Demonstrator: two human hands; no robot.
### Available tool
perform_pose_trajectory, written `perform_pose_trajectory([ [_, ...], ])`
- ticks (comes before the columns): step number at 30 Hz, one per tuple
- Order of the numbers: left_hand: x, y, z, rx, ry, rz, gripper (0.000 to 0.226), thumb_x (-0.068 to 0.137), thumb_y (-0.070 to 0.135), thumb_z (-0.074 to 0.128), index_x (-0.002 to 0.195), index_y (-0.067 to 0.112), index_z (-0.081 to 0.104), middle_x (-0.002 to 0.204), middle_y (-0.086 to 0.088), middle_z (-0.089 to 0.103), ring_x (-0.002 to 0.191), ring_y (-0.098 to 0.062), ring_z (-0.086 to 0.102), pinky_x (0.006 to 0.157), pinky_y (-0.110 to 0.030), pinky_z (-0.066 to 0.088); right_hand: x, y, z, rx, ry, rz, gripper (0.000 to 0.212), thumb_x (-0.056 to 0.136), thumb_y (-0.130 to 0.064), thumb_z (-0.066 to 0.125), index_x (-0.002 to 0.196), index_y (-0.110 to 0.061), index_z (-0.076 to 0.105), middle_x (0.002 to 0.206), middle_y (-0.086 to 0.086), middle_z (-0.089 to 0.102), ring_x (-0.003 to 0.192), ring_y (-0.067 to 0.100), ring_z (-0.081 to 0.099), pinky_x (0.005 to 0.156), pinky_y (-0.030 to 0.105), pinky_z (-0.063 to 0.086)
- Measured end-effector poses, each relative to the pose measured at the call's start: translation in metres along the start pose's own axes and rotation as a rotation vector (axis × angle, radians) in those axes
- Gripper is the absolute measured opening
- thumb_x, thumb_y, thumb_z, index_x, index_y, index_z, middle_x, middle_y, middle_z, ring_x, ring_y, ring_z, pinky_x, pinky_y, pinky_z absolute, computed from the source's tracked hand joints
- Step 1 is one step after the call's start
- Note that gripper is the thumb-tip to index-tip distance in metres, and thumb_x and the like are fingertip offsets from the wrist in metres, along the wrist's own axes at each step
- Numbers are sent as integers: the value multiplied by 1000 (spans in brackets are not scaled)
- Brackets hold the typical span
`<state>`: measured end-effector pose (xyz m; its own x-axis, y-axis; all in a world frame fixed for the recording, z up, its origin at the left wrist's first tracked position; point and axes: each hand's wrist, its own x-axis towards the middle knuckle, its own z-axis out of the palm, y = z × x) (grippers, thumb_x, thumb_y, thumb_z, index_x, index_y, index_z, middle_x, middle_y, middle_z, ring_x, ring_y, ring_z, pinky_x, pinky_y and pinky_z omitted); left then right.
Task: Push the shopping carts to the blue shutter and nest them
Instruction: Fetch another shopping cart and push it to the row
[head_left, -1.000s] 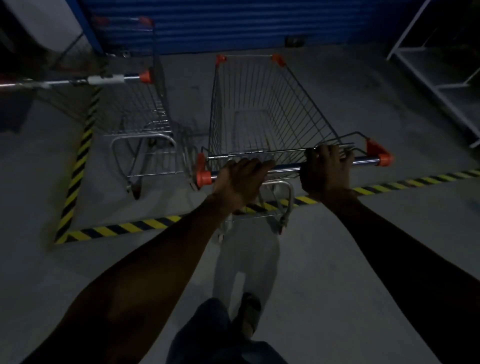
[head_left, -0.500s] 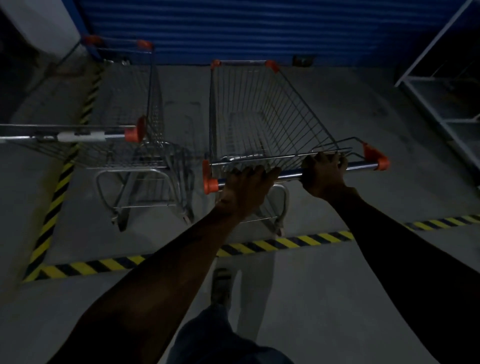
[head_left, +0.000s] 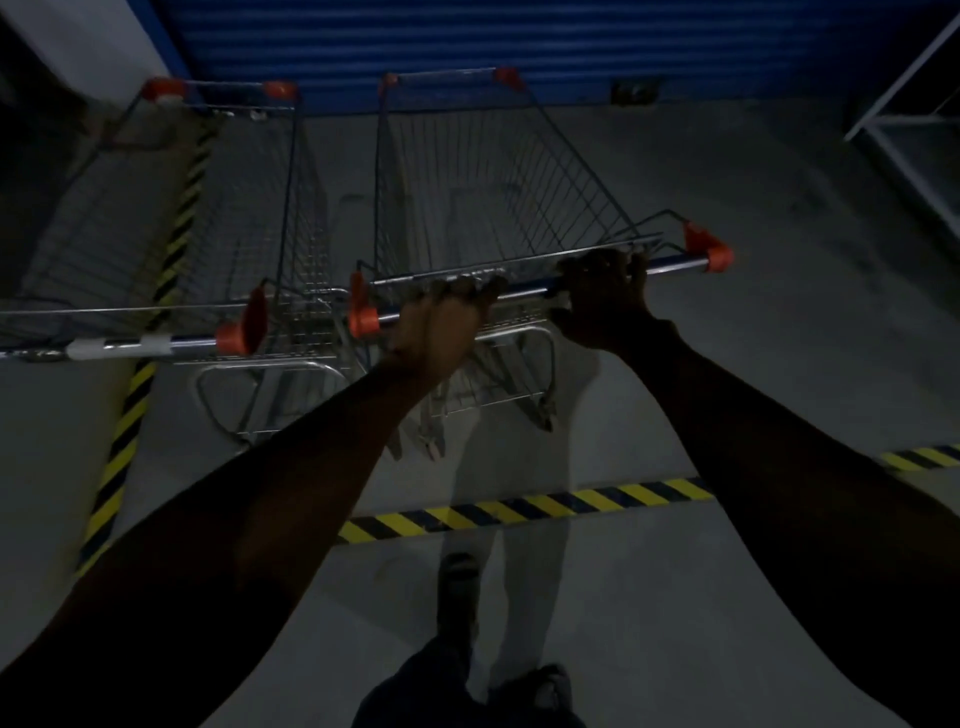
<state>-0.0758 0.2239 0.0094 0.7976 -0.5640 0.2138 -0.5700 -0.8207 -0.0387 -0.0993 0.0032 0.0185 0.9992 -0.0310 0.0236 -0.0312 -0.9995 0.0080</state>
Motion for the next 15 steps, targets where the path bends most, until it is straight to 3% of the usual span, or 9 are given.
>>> perform_pose_trajectory([
  [2,12,-4,0,-32,-52,-112,64,85,32,17,142,28,45,124,-6,62,113,-37,58,96,-58,38,-7,-6,3,56,113,-5,65,78,-43,62,135,-16,47,136,14,46,130,39,37,105,57,24],
  [4,29,-6,8,-100,-101,-239,51,90,26,37,140,27,47,131,-3,57,124,-34,49,105,-71,19,-18,-12,4,151,154,37,66,79,-38,63,138,-16,43,141,14,40,132,40,34,102,57,29],
  [6,45,-6,9,-182,-144,-356,49,90,22,53,139,25,47,139,-2,50,135,-30,37,109,-72,4,-34,-13,10,214,135,78,62,83,-36,62,138,-13,45,141,18,40,130,42,34,98,56,35],
  [9,66,-16,12,-301,-137,-395,46,91,32,58,135,18,51,141,-5,49,138,-28,31,113,-51,0,-64,-7,31,279,18,104,57,88,-34,61,138,-10,46,138,20,42,125,43,37,91,55,39],
  [12,77,-30,22,-385,-96,-441,49,86,51,59,127,24,55,136,2,54,139,-28,28,113,-59,-1,-92,-1,51,289,-138,136,57,93,-36,57,142,-13,39,138,16,38,124,40,35,93,53,39],
  [15,77,-29,29,-352,-32,-432,47,83,57,57,120,27,58,130,5,59,136,-30,30,112,-61,6,-108,1,60,279,-200,166,58,94,-39,55,144,-18,34,138,13,36,123,36,35,93,50,38],
])
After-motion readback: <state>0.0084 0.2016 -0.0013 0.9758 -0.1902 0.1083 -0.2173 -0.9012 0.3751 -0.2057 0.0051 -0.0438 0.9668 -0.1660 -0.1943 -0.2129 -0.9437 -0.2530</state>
